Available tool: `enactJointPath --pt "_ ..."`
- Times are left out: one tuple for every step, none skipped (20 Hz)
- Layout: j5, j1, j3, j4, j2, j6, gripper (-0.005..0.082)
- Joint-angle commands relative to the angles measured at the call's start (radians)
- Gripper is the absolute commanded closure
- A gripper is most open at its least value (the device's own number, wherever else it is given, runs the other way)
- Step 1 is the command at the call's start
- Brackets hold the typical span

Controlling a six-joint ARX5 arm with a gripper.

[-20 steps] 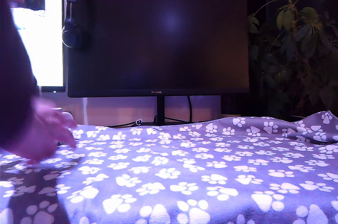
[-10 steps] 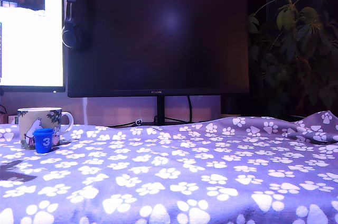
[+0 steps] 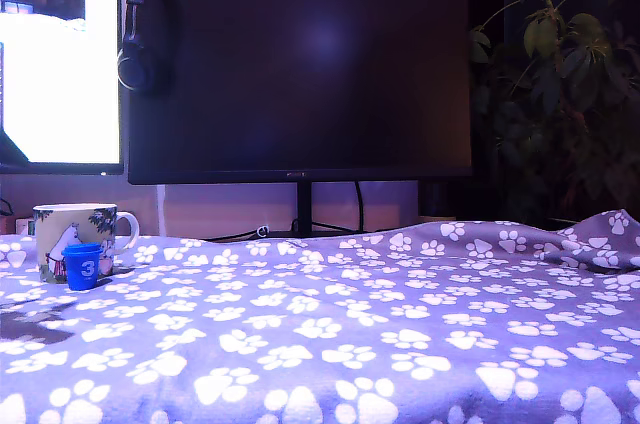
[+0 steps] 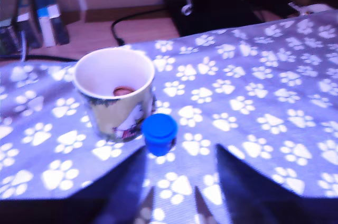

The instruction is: Pick up the coffee capsules on the table and drop them inside the coffee cup

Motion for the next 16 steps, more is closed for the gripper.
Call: enactJointPath --pt "0.004 -0.003 -0.016 0.023 0.0 0.008 0.0145" --pt "0.01 -0.003 -0.03 0.054 0.0 0.008 0.0145" --pt "0.013 -0.003 -0.05 0.088 0.0 0.008 0.0145" --pt "0.013 -0.003 -0.072 0.134 0.0 0.008 0.0145" --pt "0.013 -0.003 -0.102 0.195 0.0 0.008 0.0145" --pt "0.013 -0.003 -0.131 0.239 0.0 0.008 0.0145" --pt "0.013 -0.003 -0.156 0.268 0.0 0.008 0.0145" --pt "0.012 -0.003 -0.181 0.298 0.0 0.008 0.0145" --pt "0.012 -0.003 -0.205 0.33 0.0 0.008 0.0145" --pt "0.012 -0.003 -0.226 0.366 0.0 0.008 0.0145" --pt "0.012 -0.003 -0.246 0.406 0.0 0.007 0.0145" --pt "0.012 -0.003 -0.263 0.427 0.002 0.006 0.0145" --pt "0.012 -0.003 -0.272 0.435 0.005 0.002 0.0145" --pt "0.012 -0.003 -0.276 0.443 0.007 0.003 0.0145" --pt "0.013 -0.003 -0.28 0.463 0.013 0.003 0.0145" --pt "0.013 -0.006 -0.282 0.48 0.021 0.003 0.0145"
